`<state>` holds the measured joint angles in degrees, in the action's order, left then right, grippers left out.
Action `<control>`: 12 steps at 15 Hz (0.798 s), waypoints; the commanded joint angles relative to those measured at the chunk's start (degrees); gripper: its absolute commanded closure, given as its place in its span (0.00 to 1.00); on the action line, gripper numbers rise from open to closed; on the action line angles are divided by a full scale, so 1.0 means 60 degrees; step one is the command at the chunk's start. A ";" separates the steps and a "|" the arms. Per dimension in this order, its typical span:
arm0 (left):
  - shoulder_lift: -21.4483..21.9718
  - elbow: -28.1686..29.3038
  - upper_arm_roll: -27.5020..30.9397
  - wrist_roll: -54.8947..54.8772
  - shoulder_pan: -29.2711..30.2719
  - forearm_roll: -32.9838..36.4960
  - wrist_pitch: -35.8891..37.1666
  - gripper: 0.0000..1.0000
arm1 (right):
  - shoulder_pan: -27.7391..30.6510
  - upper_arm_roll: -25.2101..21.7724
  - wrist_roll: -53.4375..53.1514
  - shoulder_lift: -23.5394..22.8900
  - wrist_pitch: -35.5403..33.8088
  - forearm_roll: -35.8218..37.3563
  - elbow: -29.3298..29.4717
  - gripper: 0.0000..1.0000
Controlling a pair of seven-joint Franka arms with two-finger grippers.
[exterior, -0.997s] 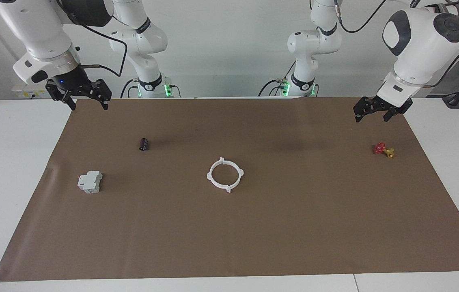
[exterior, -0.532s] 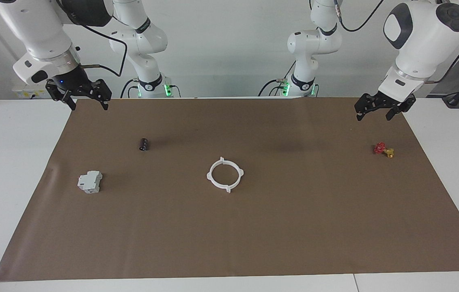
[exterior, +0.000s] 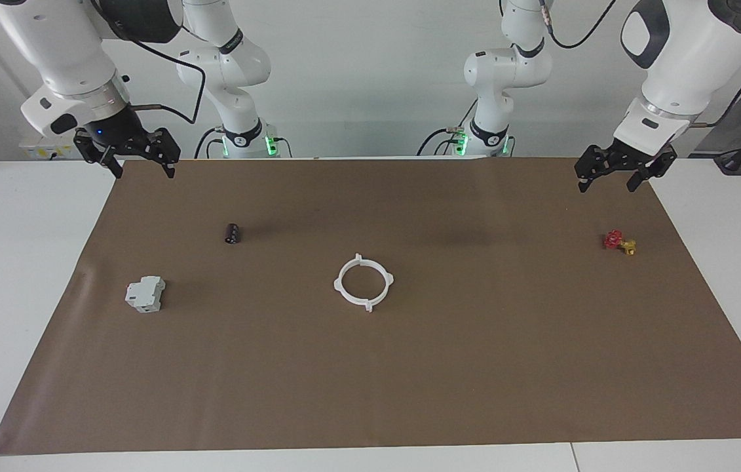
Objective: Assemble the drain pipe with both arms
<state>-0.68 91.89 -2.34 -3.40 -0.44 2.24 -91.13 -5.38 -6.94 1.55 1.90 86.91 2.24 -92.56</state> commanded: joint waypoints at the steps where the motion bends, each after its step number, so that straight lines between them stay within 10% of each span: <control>1: -0.0018 -0.0197 -0.0005 -0.0137 0.0015 -0.0022 0.0116 0.00 | 0.0046 -0.0001 0.0005 0.0094 0.0178 -0.0211 -0.0071 0.00; 12: 0.0070 -0.0065 -0.0151 -0.0108 0.0015 -0.0402 -0.0177 0.00 | 0.0046 -0.0001 0.0005 0.0094 0.0178 -0.0211 -0.0071 0.00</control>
<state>-0.65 91.73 -3.35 -3.41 -0.45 1.55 -92.18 -5.38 -6.94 1.55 1.90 86.91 2.24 -92.56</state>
